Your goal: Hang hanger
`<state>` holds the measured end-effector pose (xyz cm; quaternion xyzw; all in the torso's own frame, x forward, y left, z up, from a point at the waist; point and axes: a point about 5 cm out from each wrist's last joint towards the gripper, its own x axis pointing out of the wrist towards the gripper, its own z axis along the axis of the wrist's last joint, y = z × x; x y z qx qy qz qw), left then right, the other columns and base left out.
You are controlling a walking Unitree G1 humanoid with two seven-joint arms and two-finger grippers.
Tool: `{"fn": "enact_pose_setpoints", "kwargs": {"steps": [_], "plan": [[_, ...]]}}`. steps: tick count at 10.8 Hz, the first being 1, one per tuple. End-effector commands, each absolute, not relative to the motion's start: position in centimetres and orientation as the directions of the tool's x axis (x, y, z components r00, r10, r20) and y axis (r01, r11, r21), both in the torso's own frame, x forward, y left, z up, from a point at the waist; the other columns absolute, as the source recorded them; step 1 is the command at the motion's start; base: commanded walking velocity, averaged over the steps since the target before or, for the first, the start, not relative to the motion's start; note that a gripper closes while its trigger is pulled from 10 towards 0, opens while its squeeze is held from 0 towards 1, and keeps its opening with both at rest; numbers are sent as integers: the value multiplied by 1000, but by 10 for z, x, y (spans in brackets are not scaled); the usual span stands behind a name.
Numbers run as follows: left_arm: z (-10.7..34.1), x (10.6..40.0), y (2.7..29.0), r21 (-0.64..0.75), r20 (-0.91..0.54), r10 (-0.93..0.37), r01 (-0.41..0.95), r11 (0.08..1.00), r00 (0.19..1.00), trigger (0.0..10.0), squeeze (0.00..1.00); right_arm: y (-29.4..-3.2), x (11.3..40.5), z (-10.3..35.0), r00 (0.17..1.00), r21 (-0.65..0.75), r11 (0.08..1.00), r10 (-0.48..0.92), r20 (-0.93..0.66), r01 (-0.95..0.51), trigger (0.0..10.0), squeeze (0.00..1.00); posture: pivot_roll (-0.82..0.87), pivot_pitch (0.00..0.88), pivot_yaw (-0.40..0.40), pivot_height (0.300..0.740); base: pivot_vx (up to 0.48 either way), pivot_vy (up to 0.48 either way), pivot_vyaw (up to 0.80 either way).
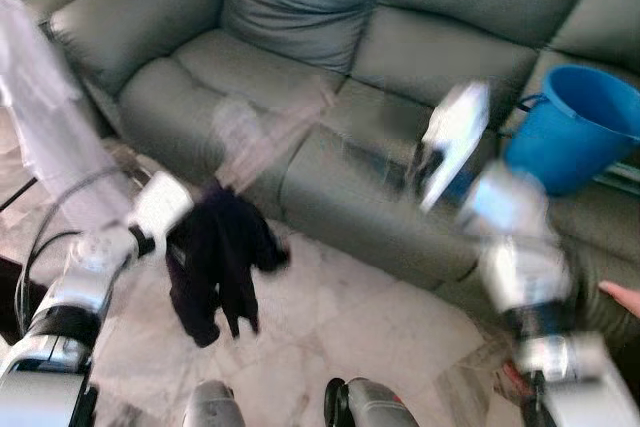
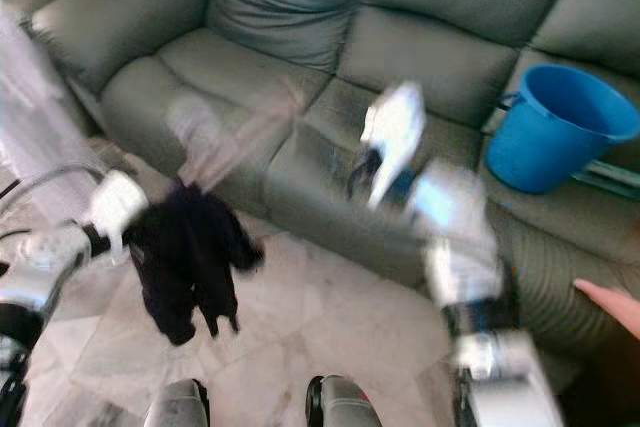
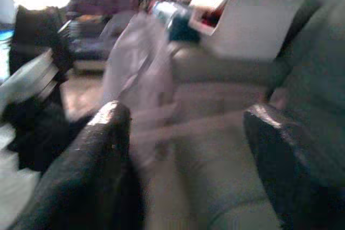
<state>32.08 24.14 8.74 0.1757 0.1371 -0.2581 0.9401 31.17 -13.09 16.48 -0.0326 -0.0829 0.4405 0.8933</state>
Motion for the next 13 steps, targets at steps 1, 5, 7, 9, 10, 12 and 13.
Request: {"fn": "enact_pose_setpoints", "kwargs": {"steps": [1,5,7,9,10,12,13], "plan": [[110,332,236,269,-247,-430,488,830,868,0,0,-133,310,164,614,-155,622,783,105,-767,10000,1000,-52,111,-65,740,0,0,0],[134,321,202,341,-125,-650,648,681,750,0,0,-170,316,93,843,-85,846,504,-190,-526,10000,1000,-39,116,-73,740,0,0,0],[134,312,194,402,-152,-698,689,603,700,0,0,-178,325,93,890,-131,887,418,-181,-443,10000,894,-35,122,-74,740,0,0,0],[139,313,191,427,-145,-708,690,585,691,0,0,-176,331,107,910,-150,897,408,-78,-416,10000,0,-31,122,-74,740,0,0,0],[142,314,189,436,-138,-712,688,580,688,0,0,-175,332,109,909,-147,897,412,-69,-418,10000,0,-33,123,-73,740,0,0,0],[162,315,169,439,-54,-758,698,566,650,0,0,-165,333,101,898,-136,888,430,-95,-440,10000,0,-38,124,-70,740,0,0,0],[169,315,161,447,-31,-773,700,556,634,0,0,-160,335,100,894,-126,885,439,-90,-448,10000,0,-32,124,-70,740,0,0,0]]}}
